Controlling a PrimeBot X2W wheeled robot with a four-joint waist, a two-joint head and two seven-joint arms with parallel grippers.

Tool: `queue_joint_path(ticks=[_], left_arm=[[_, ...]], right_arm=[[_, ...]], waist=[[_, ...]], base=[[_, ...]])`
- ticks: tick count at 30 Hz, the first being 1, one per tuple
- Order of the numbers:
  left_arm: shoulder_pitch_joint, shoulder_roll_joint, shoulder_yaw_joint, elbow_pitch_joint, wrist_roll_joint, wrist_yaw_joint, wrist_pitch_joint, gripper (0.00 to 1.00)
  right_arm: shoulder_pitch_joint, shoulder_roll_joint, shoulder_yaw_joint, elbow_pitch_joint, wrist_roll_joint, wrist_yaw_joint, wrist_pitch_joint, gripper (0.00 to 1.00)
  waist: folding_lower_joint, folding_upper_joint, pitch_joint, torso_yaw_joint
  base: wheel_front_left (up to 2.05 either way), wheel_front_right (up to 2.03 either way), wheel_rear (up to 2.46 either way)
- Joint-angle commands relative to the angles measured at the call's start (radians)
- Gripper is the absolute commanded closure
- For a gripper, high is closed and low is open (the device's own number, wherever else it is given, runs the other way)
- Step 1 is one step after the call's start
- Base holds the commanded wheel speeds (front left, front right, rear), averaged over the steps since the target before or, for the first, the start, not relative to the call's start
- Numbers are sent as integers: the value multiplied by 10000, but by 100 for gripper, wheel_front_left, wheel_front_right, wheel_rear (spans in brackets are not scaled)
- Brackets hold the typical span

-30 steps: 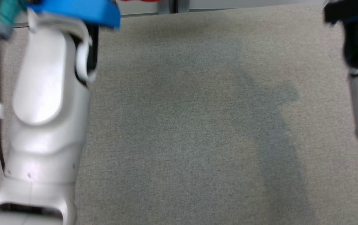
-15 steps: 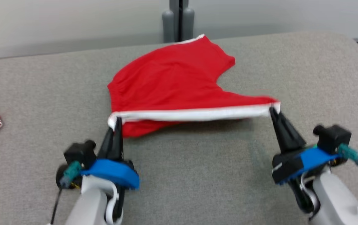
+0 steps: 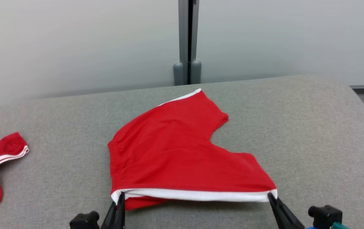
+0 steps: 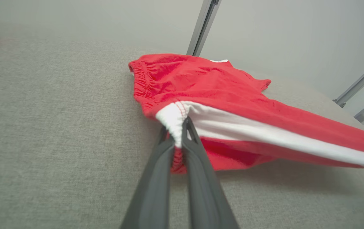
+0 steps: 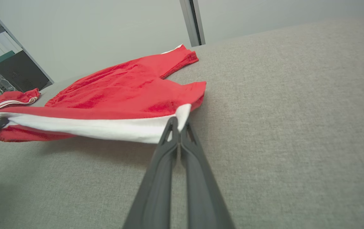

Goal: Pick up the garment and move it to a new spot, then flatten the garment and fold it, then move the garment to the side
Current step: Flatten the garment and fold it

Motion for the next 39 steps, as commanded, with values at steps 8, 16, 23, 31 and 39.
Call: queue_joint_path(ticks=[8, 16, 23, 31, 39], left_arm=[[926, 5, 225, -382, 204, -165, -29, 100], [934, 6, 293, -1131, 266, -139, -31, 100], [-42, 4, 98, -1497, -171, 148, -29, 100], [-1831, 4, -533, -1552, -755, 518, -30, 100], [-3838, 4, -1626, -1391, -1548, 1303, -30, 100]], right_arm=[[1010, -150, 259, -451, 166, 1, -54, 100], [819, -249, -134, -1046, 278, 0, -54, 100], [-1254, -184, -224, -578, -104, 1, -54, 100], [-4034, -394, -169, 707, -399, 1, -53, 100], [-6670, -939, -36, 2122, -798, 1, -54, 100]], waist=[[2, 2, -520, -350], [2, 2, -354, -120], [2, 2, 277, 203], [2, 2, 1539, 940], [2, 2, 3200, 1868]], base=[[0, 0, 0], [0, 0, 0], [0, 0, 0], [0, 0, 0], [0, 0, 0]])
